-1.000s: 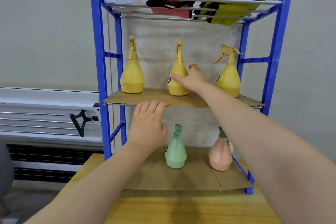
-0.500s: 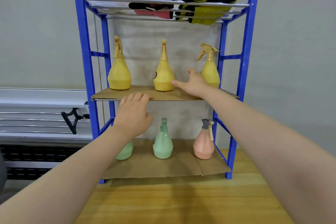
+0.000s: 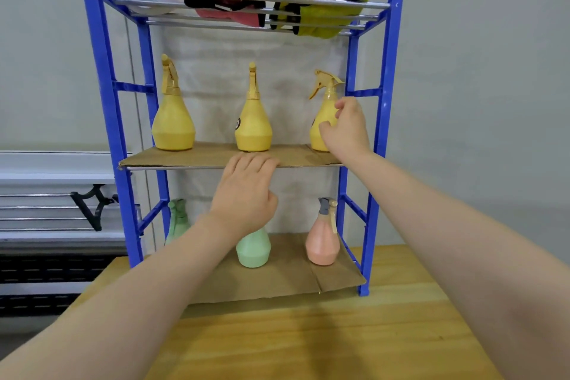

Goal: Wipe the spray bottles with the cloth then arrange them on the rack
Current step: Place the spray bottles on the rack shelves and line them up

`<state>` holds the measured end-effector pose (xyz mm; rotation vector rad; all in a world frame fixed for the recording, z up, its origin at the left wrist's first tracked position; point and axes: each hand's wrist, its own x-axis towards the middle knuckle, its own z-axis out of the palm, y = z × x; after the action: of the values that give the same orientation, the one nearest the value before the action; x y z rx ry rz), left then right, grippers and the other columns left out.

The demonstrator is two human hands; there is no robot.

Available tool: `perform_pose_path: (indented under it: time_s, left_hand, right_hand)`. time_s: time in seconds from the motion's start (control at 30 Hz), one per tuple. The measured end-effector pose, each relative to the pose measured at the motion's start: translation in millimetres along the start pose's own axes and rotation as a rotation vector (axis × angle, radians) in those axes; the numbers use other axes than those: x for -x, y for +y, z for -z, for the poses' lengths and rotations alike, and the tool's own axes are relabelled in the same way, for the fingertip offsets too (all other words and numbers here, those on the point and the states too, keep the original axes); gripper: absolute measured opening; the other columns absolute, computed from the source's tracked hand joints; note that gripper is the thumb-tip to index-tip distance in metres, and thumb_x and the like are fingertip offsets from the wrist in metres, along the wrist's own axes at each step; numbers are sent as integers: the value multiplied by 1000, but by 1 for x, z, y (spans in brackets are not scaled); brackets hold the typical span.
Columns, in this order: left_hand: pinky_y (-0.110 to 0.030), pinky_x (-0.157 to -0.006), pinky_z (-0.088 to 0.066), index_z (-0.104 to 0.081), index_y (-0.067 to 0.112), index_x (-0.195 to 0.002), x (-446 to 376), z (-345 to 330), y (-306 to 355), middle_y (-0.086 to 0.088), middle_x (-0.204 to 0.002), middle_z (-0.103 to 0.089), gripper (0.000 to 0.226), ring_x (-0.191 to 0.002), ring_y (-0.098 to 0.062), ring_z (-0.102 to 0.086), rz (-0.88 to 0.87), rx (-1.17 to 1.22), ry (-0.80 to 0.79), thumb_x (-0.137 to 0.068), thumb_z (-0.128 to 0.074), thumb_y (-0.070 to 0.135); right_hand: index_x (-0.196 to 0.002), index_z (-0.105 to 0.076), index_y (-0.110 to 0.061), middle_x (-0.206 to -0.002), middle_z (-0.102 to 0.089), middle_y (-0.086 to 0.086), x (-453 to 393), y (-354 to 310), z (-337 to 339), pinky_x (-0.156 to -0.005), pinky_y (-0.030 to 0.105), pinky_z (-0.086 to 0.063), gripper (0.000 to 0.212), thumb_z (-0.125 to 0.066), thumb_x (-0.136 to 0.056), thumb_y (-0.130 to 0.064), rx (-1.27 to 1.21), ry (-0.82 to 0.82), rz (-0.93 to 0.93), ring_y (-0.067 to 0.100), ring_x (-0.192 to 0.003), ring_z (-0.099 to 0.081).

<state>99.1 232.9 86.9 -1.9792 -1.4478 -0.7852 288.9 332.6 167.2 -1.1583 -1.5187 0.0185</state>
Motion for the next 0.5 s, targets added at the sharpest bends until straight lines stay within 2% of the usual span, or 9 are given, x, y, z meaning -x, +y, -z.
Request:
perform_pose_path:
  time_s: [0.1,0.17,0.3,0.4,0.5]
  left_hand:
    - [-39,-112,-23,-58,8,-126,-4,-9,11,-6,-124,-63,60,-118,-28,-54,-11,-17,13,-69,-45,19]
    - [-38,-111,-24,-57,9,-127,-6,-12,15,-7,-123,-63,59,-117,-28,-55,5,-5,4,-70,-46,20]
    - [-37,-102,-34,-55,11,-128,-10,-15,16,-7,-123,-60,53,-113,-30,-54,21,3,-18,-75,-56,16]
    - [-37,-93,-39,-58,13,-121,-10,-19,14,-5,-114,-61,49,-101,-29,-56,18,-27,-2,-73,-50,18]
    - [-37,-88,-40,-59,13,-117,-11,-18,13,-3,-108,-62,50,-95,-28,-56,12,-31,2,-71,-42,19]
  right_hand:
    - [-131,-45,-10,-126,-53,7,-5,8,3,-84,28,-50,51,-67,-84,-13,46,4,-28,22,-112,-55]
    - [-134,-43,-7,-130,-51,10,-9,13,2,-85,29,-50,57,-67,-83,-15,88,-6,-22,25,-114,-55]
    - [-137,-38,-6,-132,-49,12,-22,14,-3,-91,37,-49,71,-73,-82,-35,128,-60,-59,29,-118,-53]
    - [-137,-35,-7,-133,-48,12,-31,15,-9,-92,40,-48,86,-76,-75,-51,163,-72,-118,30,-122,-50]
    - [-138,-32,-8,-135,-47,12,-38,14,-16,-91,39,-46,91,-76,-74,-56,173,-73,-198,31,-124,-48]
